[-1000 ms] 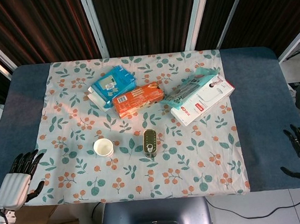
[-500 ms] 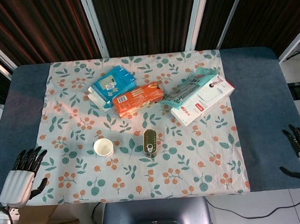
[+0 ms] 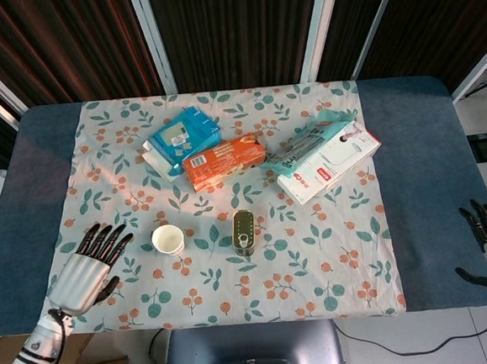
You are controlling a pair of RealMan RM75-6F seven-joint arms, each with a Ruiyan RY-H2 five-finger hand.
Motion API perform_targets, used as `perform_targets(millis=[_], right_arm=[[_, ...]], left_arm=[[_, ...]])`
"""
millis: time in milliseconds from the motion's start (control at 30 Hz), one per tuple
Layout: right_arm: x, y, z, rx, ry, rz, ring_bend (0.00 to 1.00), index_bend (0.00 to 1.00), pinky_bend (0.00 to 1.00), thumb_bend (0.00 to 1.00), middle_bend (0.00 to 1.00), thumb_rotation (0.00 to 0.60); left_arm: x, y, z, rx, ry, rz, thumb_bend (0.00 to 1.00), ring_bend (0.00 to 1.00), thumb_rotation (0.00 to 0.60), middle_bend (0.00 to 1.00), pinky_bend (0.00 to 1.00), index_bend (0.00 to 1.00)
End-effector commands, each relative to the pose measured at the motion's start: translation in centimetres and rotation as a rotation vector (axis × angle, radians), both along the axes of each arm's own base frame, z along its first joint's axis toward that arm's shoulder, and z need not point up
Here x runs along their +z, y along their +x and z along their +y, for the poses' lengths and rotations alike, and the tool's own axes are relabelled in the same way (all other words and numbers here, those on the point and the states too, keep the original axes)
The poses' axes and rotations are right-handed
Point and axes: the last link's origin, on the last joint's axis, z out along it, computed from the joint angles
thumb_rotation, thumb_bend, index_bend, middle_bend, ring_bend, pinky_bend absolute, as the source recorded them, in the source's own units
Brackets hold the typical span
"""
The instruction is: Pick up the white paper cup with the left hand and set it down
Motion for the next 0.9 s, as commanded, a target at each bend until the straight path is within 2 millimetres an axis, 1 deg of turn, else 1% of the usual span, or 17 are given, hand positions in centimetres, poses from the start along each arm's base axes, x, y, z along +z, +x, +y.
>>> perform_targets(millis=[33,100,233,300,433,700,900], right_arm=[[-0.2,0.0,-0.1,-0.003,0.015,0.002,0.00,0.00,0.00,0.19,0.00,0.600],[-0.1,0.1,-0.2,0.000,0.012,-0.001,0.00,0.00,0.00,0.19,0.00,0.600],[0.0,0.2,-0.2,0.018,0.003,-0.018,0.00,0.00,0.00,0.19,0.00,0.600],[0.1,0.1,-0.2,0.015,0.003,-0.021,0.00,0.00,0.00,0.19,0.00,0.600],[0.0,-0.1,-0.2,0.006,0.006,-0.024,0.00,0.00,0.00,0.19,0.00,0.600],[0.1,-0.6,-0.5,-0.007,-0.002,-0.041,0.00,0.00,0.00,0.19,0.00,0.600],[0.1,-0.6,-0.5,-0.010,-0.008,-0.042,0.00,0.00,0.00,0.19,0.00,0.600]], left_arm=[[-2.7,4.2,2.1,-0.097,-0.078,0.082,0.33,0.00,0.600,0.00,0.00,0.00],[-3.6,4.9,2.6,-0.097,-0.103,0.102,0.32,0.00,0.600,0.00,0.00,0.00],[-5.3,6.0,3.7,-0.099,-0.126,0.224,0.31,0.00,0.600,0.00,0.00,0.00],[-6.0,6.5,4.1,-0.087,-0.138,0.244,0.31,0.00,0.600,0.00,0.00,0.00],[-7.3,6.9,5.2,-0.044,-0.152,0.281,0.32,0.00,0.600,0.00,0.00,0.00],[-8.3,7.7,6.7,-0.014,-0.163,0.285,0.31,0.00,0.600,0.00,0.00,0.00],[-8.5,7.8,7.3,0.010,-0.158,0.363,0.31,0.00,0.600,0.00,0.00,0.00]])
